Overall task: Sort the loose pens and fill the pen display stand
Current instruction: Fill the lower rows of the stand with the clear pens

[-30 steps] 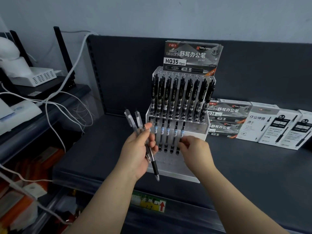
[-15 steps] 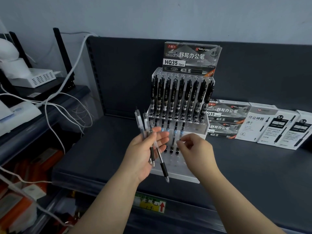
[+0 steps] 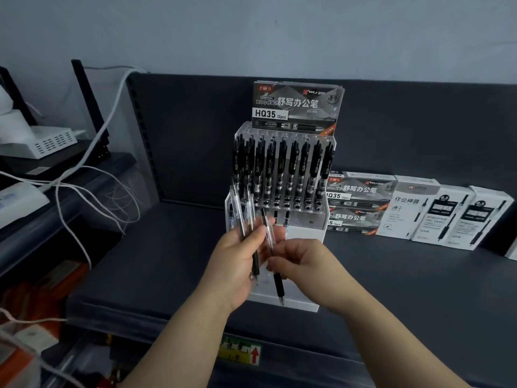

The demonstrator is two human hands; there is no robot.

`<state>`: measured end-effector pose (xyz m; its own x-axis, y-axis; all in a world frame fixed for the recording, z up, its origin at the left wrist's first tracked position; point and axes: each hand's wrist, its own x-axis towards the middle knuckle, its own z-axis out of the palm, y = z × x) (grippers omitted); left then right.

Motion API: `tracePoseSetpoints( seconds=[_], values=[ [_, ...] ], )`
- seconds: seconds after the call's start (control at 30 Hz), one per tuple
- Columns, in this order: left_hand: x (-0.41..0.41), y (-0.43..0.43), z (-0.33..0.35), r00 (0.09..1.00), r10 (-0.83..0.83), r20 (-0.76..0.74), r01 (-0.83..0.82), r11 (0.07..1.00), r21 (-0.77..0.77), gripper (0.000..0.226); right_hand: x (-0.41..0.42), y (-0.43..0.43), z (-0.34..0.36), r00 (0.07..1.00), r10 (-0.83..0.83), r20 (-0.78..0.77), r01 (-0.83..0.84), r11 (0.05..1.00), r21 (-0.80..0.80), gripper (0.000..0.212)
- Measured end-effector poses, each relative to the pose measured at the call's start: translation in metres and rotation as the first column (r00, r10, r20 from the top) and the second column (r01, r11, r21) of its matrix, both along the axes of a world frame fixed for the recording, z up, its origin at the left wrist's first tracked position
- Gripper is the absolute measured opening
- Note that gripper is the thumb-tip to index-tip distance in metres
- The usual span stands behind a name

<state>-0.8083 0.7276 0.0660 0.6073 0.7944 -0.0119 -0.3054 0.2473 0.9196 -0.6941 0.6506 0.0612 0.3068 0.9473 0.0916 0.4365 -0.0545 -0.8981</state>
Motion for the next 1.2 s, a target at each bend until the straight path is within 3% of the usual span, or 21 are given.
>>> tracePoseSetpoints(
  seconds=[0.17, 0.4, 0.5, 0.67, 0.97, 1.2],
  values=[
    [0.011, -0.005, 0.002, 0.999, 0.040, -0.009, -0.040, 0.999, 0.034, 0.019, 0.001, -0.001, 0.001, 0.998, -0.055, 0.022, 0.055, 0.998, 0.022, 0.008],
    [0.007, -0.002, 0.002, 0.989, 0.136, -0.059, -0.134, 0.990, 0.033, 0.020, 0.025, -0.001, 0.002, 0.922, -0.386, -0.023, 0.385, 0.910, 0.153, 0.007],
    [0.003, 0.000, -0.002, 0.980, 0.166, -0.107, -0.161, 0.985, 0.059, 0.021, 0.030, 0.006, -0.003, 0.891, -0.450, -0.068, 0.454, 0.874, 0.173, 0.007],
    [-0.001, -0.003, -0.004, 0.977, 0.187, -0.099, -0.186, 0.982, 0.021, 0.030, 0.029, 0.017, -0.017, 0.900, -0.433, 0.048, 0.426, 0.898, 0.107, 0.017],
    [-0.005, -0.008, -0.009, 0.982, 0.161, -0.102, -0.163, 0.987, -0.010, 0.019, 0.026, 0.021, -0.034, 0.859, -0.400, 0.318, 0.405, 0.913, 0.055, 0.010],
    [-0.006, -0.011, -0.011, 0.987, 0.121, -0.102, -0.124, 0.992, -0.027, 0.019, 0.024, 0.020, -0.032, 0.854, -0.397, 0.337, 0.411, 0.911, 0.034, 0.009]
  ],
)
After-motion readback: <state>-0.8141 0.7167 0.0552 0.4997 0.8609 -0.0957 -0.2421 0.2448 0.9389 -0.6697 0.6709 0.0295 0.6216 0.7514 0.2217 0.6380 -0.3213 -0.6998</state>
